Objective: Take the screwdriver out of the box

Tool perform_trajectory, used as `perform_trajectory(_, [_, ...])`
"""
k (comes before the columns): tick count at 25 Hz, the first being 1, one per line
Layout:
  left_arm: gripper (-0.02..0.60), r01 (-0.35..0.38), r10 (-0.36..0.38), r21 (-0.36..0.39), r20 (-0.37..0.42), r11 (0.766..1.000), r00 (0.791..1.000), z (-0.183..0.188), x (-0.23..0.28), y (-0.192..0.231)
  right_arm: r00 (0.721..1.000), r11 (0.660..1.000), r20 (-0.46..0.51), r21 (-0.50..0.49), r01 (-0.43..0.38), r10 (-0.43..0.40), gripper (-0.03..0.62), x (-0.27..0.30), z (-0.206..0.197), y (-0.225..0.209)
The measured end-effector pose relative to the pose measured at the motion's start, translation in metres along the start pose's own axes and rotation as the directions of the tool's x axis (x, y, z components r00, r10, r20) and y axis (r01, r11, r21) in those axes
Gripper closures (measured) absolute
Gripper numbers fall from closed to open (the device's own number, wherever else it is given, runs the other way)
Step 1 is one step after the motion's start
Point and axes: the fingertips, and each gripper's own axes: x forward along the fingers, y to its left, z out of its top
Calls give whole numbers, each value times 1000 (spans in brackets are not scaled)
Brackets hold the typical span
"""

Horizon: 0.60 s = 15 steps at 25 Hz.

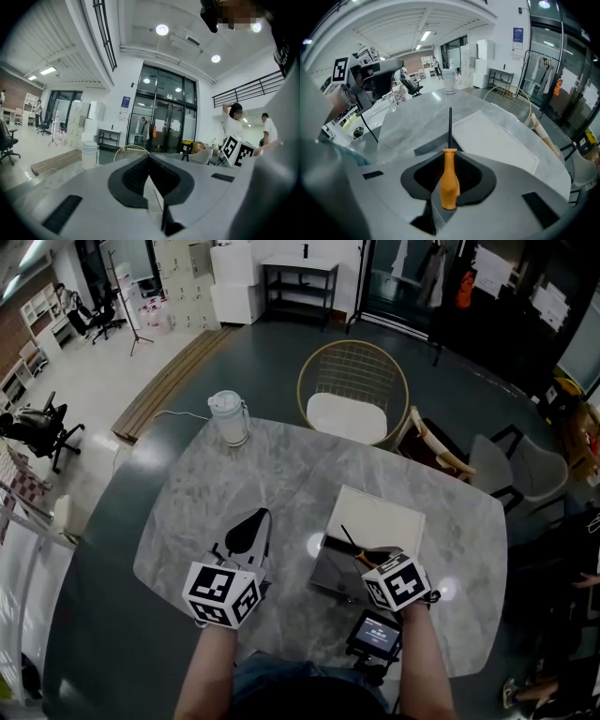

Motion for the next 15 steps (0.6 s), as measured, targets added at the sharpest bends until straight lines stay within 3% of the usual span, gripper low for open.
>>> perform_trajectory(5, [569, 13, -14, 23, 31, 1000, 999, 13, 5, -8, 995, 1000, 98, -15, 18, -17, 507, -17, 20, -5])
perform_trajectory(9, [569, 22, -23, 37, 35, 999, 999, 16, 4, -17, 972, 998, 234, -44, 38, -27, 507, -33, 36, -3])
perform_trajectory(12, [569, 22, -24, 44, 38, 999, 999, 16, -1, -23, 931, 994, 358, -59, 92, -65, 507, -49, 48, -3])
perform_trajectory(15, [569, 18, -20, 48, 44, 999, 999, 15, -8, -29, 859, 984, 499, -61, 168, -116, 507, -71, 60, -3])
